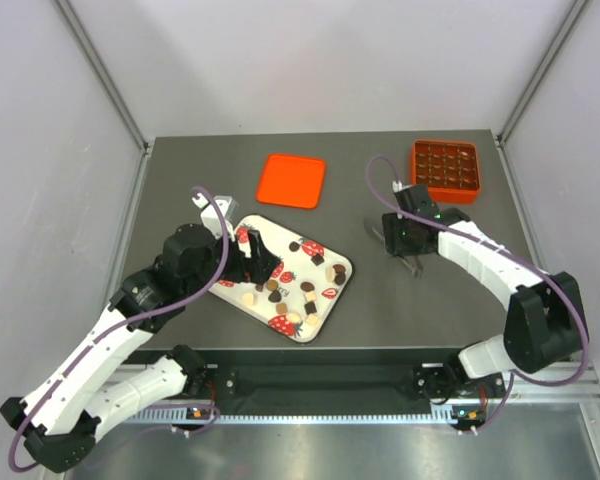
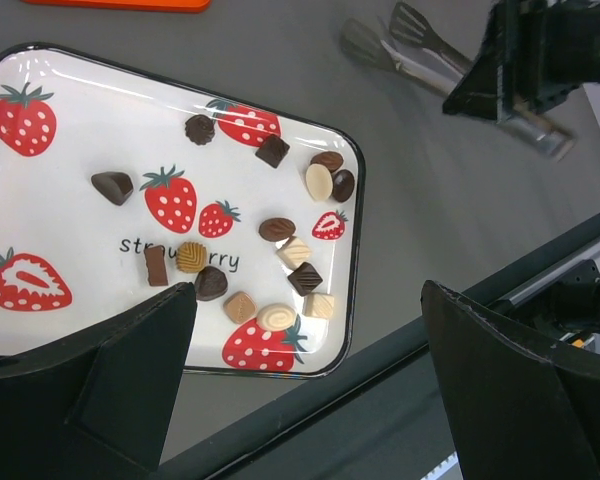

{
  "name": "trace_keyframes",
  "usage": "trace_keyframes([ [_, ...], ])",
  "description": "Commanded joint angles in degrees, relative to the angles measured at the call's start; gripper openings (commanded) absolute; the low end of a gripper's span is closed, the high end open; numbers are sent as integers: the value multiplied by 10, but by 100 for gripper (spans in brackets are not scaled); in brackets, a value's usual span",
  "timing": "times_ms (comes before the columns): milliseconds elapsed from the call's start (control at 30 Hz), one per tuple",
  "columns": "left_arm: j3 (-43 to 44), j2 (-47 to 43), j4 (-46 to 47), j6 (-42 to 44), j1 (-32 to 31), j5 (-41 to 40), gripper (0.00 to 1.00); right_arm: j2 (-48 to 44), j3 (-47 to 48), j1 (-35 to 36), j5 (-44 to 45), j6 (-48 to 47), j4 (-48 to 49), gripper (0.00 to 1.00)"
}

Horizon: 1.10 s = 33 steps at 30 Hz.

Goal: Pack the chocolate

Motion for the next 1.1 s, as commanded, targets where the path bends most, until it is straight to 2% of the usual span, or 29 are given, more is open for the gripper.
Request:
trace_keyframes([
  [0, 11, 9, 11, 1, 1, -8, 99, -53, 82, 4, -34, -21, -81, 63],
  [233, -3, 12, 32, -12, 1, -1, 99, -75, 156, 3, -51, -32, -158, 59],
  [567, -5, 14, 31, -12, 1, -11, 99, -93, 185, 8, -80, -44, -172, 55],
  [833, 4, 25, 29, 1, 2, -17, 99, -126, 180, 126, -70, -55, -128, 52],
  [1067, 81, 48, 21, 22, 1, -51, 99, -151, 120, 218, -12, -41, -98, 50],
])
